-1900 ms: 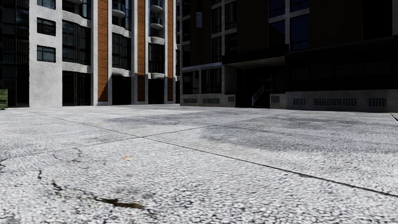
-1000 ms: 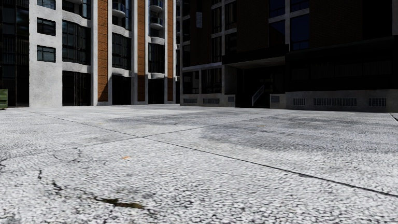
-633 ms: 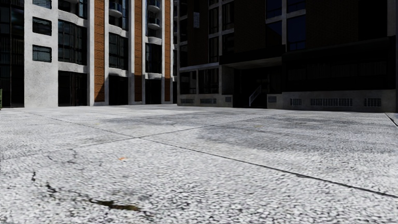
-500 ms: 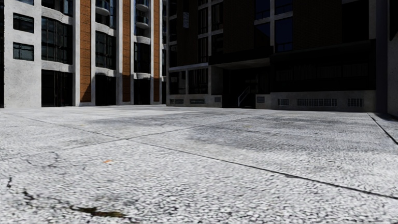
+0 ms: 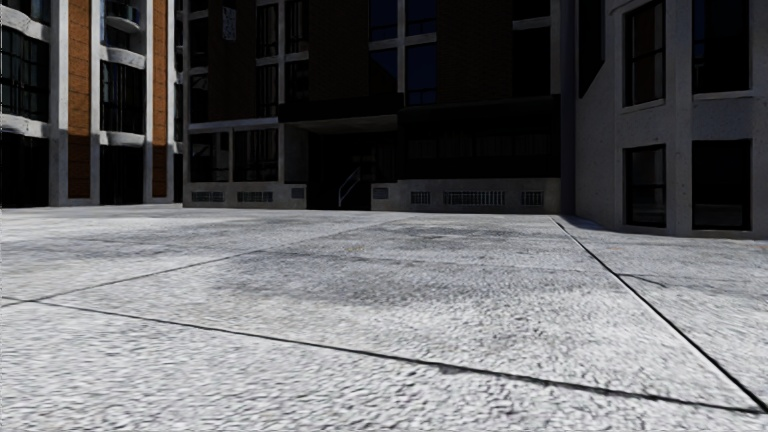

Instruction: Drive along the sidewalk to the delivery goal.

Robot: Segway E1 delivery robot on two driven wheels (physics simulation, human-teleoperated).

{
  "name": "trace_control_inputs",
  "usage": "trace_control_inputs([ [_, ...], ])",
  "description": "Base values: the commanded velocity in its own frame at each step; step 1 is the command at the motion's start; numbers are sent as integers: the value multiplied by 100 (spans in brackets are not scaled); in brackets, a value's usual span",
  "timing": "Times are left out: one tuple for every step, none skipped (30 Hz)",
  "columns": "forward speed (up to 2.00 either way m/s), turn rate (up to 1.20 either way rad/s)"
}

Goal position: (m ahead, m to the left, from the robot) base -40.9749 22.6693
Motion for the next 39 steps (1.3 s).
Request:
trace_control_inputs([
  [200,-82],
  [200,-82],
  [200,-85],
  [200,-88],
  [200,-88],
  [200,-88],
  [200,-89],
  [200,-89],
  [200,-89],
  [200,-89],
  [200,-89],
  [200,-89],
  [200,-89],
  [200,-89],
  [200,-89],
  [200,-89],
  [200,-89],
  [200,-89],
  [200,-90],
  [200,-90],
  [200,-91],
  [200,-93],
  [200,-100],
  [200,-100],
  [200,-106],
  [200,-107],
  [200,-107],
  [200,-107],
  [200,-107],
  [200,-107],
  [200,-107],
  [200,-107],
  [200,-107],
  [200,-107],
  [200,-107],
  [200,-107],
  [200,-107],
  [200,-107],
  [200,-107],
])
